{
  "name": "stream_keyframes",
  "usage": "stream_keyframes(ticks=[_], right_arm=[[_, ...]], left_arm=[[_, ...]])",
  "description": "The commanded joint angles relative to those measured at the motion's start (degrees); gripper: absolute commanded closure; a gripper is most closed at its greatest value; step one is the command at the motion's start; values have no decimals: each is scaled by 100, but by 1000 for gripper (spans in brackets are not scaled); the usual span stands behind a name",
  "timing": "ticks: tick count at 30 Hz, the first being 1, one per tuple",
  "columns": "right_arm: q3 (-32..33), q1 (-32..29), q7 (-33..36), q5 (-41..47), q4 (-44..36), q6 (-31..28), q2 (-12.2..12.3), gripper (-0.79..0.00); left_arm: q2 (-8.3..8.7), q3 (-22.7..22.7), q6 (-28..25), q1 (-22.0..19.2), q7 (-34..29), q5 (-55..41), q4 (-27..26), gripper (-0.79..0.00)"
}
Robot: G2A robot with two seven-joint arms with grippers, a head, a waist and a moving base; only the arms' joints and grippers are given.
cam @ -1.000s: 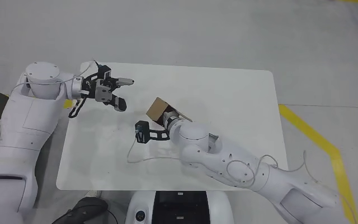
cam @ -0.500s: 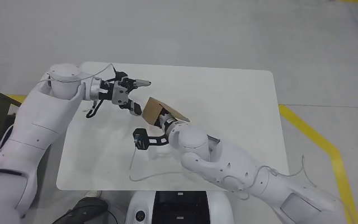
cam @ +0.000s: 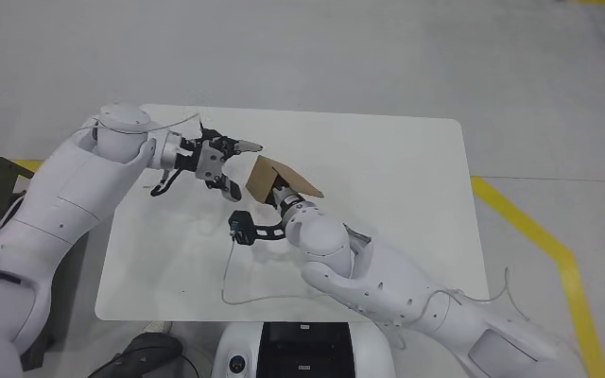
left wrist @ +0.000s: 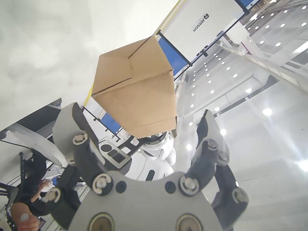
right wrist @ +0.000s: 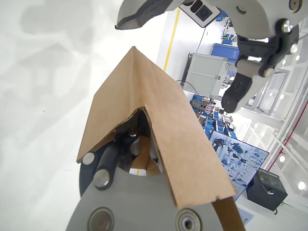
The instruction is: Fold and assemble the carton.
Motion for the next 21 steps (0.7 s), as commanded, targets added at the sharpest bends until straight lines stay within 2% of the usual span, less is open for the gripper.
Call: stream_keyframes(ticks=[1,14,21], right_arm=[[9,-9,-35,-41,47,-29,-33,0],[117,-25,-10,-190,262,-83,-297,0],[289,-83,23,-188,387,-136,-394,0]], left_arm=[[18,139,-7,-91,-6,-38,-32,-785],[-47,686,78,-374,79,-66,-74,-785],[-8,298,-507,-369,553,-53,152,-785]])
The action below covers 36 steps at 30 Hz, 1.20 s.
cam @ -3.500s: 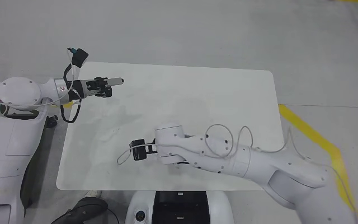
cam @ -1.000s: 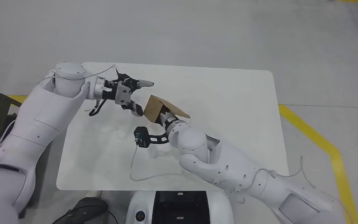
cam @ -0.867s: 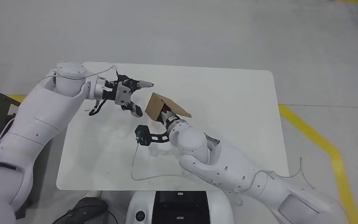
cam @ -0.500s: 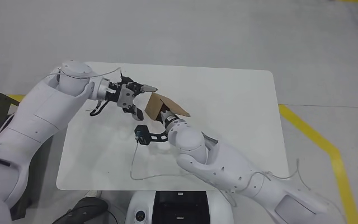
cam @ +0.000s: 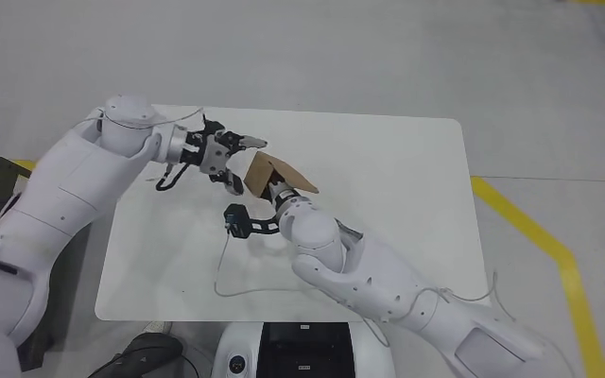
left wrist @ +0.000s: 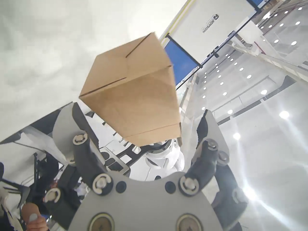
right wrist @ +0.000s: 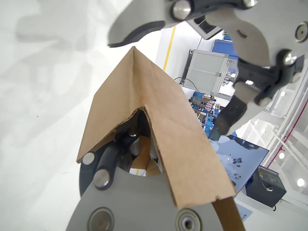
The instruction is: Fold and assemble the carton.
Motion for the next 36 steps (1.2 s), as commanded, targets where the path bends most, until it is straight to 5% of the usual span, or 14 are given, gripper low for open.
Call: stream_keyframes(ticks=[1,11,18,31,36], right_arm=[[57,-21,-2,3,1,-57,-16,0],[563,-190,117,867,-215,-806,-91,0],[867,-233,399,1601,-338,-1377,-149,0],[1334,-41,676,2861,-43,-2061,-229,0],[1423,111,854,3174,105,-2269,-249,0]], left_arm=[[44,-155,-210,72,111,-30,36,-785],[471,-1081,-2827,650,1039,1343,-402,-785],[753,-1553,-4265,1249,1786,3066,-1174,-785],[1008,-2031,-4947,2291,3782,6727,-2539,-785],[1021,-2075,-5029,2441,3987,7003,-2668,-785]])
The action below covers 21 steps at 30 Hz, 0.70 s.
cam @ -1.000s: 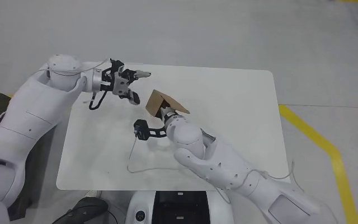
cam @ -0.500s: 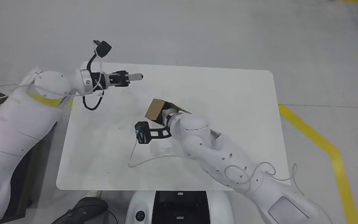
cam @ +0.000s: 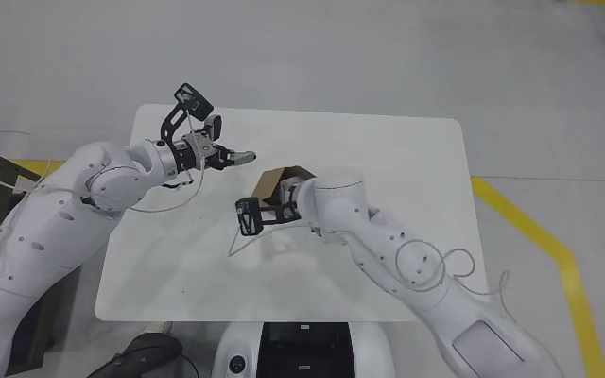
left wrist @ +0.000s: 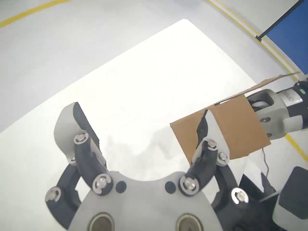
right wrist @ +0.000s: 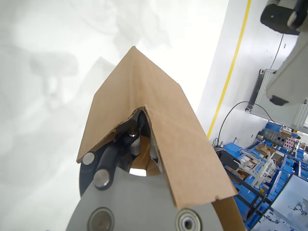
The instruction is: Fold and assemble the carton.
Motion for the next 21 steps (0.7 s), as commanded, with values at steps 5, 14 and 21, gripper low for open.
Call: stream_keyframes(ticks=[5,14,21], right_arm=[[75,191,161,329,314,93,-4,0],[-13,506,465,935,654,397,37,0],[48,821,123,1032,894,55,179,0]], left_arm=[[-1,2,4,-7,-13,-20,7,-785],[-13,-44,333,79,103,731,-154,-785],[-48,53,-45,300,464,2214,-58,-785]])
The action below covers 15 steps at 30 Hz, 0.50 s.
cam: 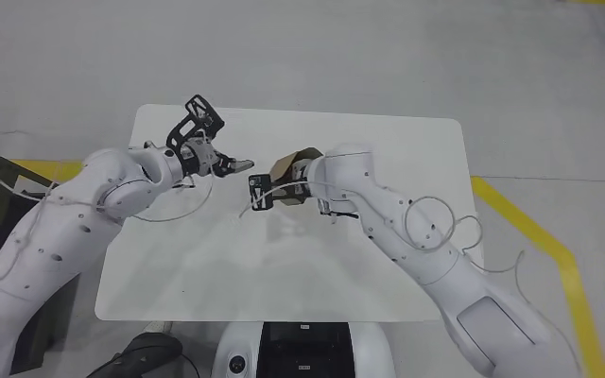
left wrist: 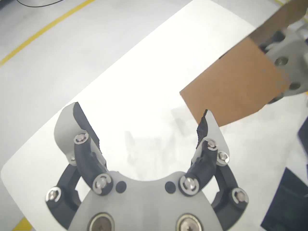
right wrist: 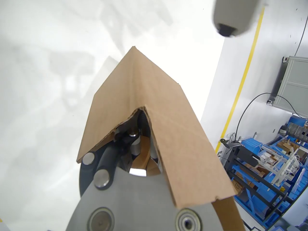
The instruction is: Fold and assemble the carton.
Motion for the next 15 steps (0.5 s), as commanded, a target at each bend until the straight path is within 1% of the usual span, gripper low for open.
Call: stream_keyframes(ticks=[1,5,10,13,15], right_arm=[[30,73,-99,-24,56,-99,42,0],[-55,216,-330,-213,113,-330,110,0],[-199,250,-568,-320,100,-567,154,0],[-289,212,-642,-292,19,-567,173,0],[-367,173,-705,-308,-53,-567,190,0]], left_arm=[[0,16,-233,70,76,415,63,-785],[14,-29,-920,144,223,797,132,-785],[54,-110,-1973,239,528,1348,121,-785],[51,-136,-2494,236,653,1444,183,-785],[30,-136,-2692,194,706,1508,209,-785]])
